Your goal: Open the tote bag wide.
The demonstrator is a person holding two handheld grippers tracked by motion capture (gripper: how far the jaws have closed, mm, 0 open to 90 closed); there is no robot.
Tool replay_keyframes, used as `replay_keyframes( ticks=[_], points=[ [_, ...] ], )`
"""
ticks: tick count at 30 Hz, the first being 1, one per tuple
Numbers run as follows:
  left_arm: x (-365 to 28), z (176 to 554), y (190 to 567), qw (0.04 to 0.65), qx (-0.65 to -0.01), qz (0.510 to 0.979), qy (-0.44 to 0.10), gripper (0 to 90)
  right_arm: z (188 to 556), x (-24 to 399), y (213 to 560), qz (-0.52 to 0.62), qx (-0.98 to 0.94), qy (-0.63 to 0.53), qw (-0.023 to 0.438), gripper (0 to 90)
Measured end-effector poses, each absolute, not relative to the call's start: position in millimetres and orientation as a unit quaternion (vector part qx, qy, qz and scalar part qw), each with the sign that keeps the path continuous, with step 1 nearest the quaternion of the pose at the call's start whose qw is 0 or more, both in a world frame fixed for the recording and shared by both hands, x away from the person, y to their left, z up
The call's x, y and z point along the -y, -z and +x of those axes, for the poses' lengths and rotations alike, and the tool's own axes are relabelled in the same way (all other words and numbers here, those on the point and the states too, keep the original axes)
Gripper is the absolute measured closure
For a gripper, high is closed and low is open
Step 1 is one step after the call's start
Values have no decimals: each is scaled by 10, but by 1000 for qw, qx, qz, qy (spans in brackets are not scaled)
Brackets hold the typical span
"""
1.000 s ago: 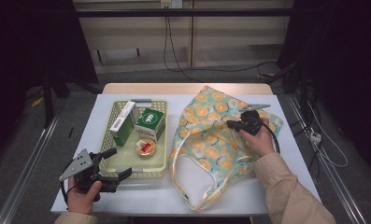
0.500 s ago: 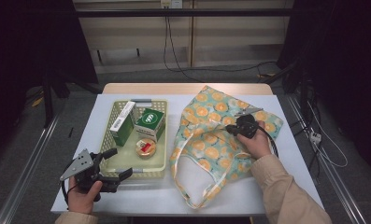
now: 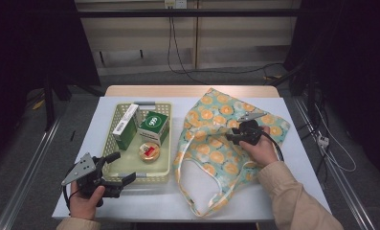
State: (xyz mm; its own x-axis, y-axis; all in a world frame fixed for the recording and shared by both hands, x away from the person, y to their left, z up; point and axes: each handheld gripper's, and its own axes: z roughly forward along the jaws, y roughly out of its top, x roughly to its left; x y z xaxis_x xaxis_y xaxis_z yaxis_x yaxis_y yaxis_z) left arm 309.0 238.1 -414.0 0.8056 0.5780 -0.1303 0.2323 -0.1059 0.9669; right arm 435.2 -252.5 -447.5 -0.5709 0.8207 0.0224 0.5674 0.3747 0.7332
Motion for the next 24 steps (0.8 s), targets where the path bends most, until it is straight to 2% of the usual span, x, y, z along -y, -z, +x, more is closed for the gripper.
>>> replay_keyframes(
  ticks=[4,9,13,16,19,24],
  points=[
    [-2380,3089,4139,609,-278,729,-141,45,4323,2463,4519,423,-816,-364,150,366],
    [-2383,3090,4136,608,-276,730,-143,45,4295,2414,4603,415,-825,-358,137,328],
    [-2379,3088,4137,609,-278,730,-141,45,4259,2357,4619,400,-835,-347,152,315],
    [-2377,3088,4133,607,-275,732,-144,45,4248,2340,4614,400,-835,-343,156,364],
    [-2373,3084,4129,608,-275,731,-143,45,4261,2370,4604,406,-832,-343,162,501],
    [-2373,3083,4128,608,-275,731,-143,45,4277,2401,4605,405,-830,-346,166,617]
  ],
)
